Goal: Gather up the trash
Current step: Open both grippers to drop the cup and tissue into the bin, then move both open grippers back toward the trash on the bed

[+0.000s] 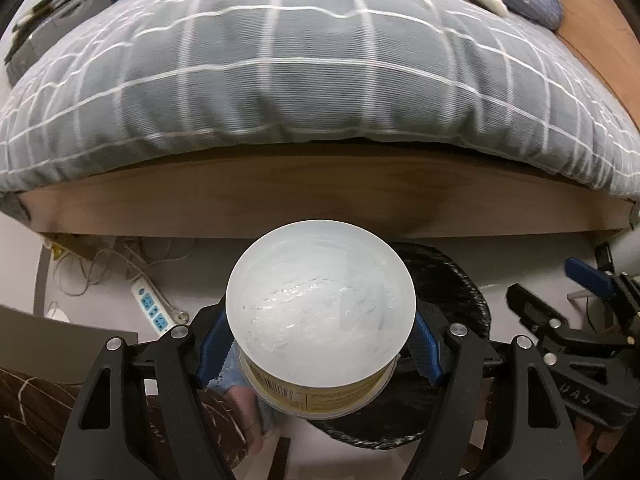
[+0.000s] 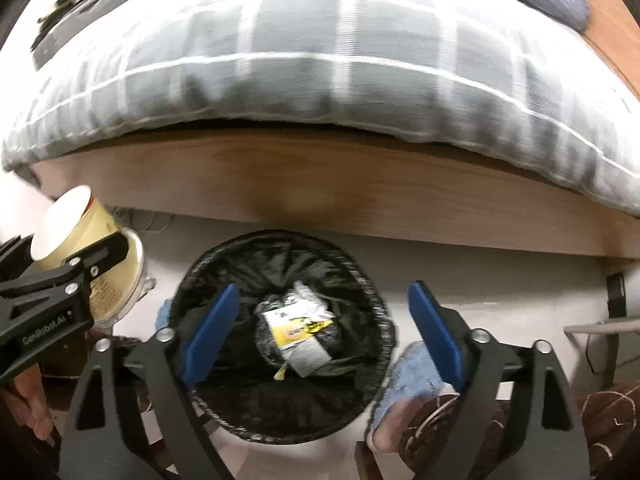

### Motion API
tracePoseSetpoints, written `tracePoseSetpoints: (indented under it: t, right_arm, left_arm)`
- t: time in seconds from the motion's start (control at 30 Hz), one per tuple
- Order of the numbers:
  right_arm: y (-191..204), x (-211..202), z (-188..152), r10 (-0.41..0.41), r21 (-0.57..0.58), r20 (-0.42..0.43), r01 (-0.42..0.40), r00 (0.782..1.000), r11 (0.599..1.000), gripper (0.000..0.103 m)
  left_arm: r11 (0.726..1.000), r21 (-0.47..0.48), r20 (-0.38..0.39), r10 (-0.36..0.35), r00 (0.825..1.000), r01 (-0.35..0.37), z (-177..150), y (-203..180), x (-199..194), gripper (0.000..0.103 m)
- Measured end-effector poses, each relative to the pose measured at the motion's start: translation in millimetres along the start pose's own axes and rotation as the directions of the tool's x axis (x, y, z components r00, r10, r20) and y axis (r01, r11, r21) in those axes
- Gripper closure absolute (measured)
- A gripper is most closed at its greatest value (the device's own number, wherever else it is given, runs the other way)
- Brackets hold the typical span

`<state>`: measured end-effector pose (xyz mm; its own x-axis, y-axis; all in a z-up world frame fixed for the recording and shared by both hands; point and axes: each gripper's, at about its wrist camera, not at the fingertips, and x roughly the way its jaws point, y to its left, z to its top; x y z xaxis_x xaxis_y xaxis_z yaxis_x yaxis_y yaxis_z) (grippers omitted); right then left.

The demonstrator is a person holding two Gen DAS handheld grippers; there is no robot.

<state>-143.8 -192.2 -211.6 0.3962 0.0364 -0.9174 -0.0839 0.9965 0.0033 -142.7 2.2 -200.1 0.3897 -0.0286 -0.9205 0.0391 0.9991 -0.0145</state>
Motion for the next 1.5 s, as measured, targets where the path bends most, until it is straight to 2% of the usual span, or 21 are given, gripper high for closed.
tracePoseSetpoints:
  t: [0.1, 0.2, 0.47, 0.57, 0.6, 0.77, 0.87, 1.17, 1.4, 1.5]
  right_arm:
    - [-21.4, -9.8, 0.0, -0.019, 0.038, 0.017, 0.018, 1.000, 0.999, 0.012]
    - [-38.7, -21.2, -1.5, -0.056, 0.057, 0.043, 0.053, 0.998, 0.997, 0.011]
    - [-71.0, -31.4, -3.9, -0.084, 0.121, 0.056, 0.077, 0.995, 0.990, 0.011]
    - [-72.7, -34.9, -3.0, -0.097, 0.122, 0.055, 0.090, 0.994, 0.988, 0.011]
    - [-72.5, -35.0, -2.9, -0.102, 0.119, 0.057, 0.094, 0.993, 0.988, 0.011]
    - [-68.2, -37.6, 0.1, -0.105, 0.105, 0.068, 0.098, 0.992, 0.990, 0.011]
    - [-60.3, -49.7, 7.3, -0.115, 0.077, 0.102, 0.107, 0.988, 0.991, 0.011]
    - [-45.6, -82.3, 27.0, -0.088, 0.059, 0.194, 0.078, 0.977, 0.995, 0.010]
    - [-32.2, -97.9, 41.3, -0.041, 0.039, 0.251, 0.032, 0.967, 0.999, 0.010]
    - [-28.3, -108.5, 47.1, -0.042, 0.033, 0.289, 0.034, 0.956, 0.999, 0.010]
  left_arm:
    - [1.000, 0.026, 0.003, -0.011, 1.000, 0.011, 0.1, -18.5, -0.9, 0.031]
    - [0.999, 0.041, -0.004, -0.026, 1.000, 0.026, 1.8, -32.8, 0.3, 0.031]
    - [0.995, 0.091, -0.008, -0.042, 0.999, 0.042, 6.4, -67.8, 5.4, 0.030]
    - [0.994, 0.106, -0.013, -0.034, 0.999, 0.035, 6.9, -75.7, 4.4, 0.028]
    - [0.993, 0.111, -0.016, -0.023, 1.000, 0.024, 6.8, -76.5, 4.5, 0.023]
    - [0.995, 0.102, -0.005, -0.010, 1.000, 0.010, 8.8, -70.3, 1.6, 0.009]
    - [0.996, 0.085, 0.009, -0.002, 1.000, 0.001, 14.7, -63.3, -5.3, 0.006]
    - [0.998, 0.056, 0.097, -0.004, 0.995, -0.001, 31.1, -46.8, -38.2, 0.006]
    - [1.000, 0.028, 0.188, -0.013, 0.982, 0.008, 48.1, -31.5, -69.2, 0.006]
    - [1.000, 0.020, 0.224, -0.012, 0.975, 0.007, 52.9, -23.6, -79.2, 0.006]
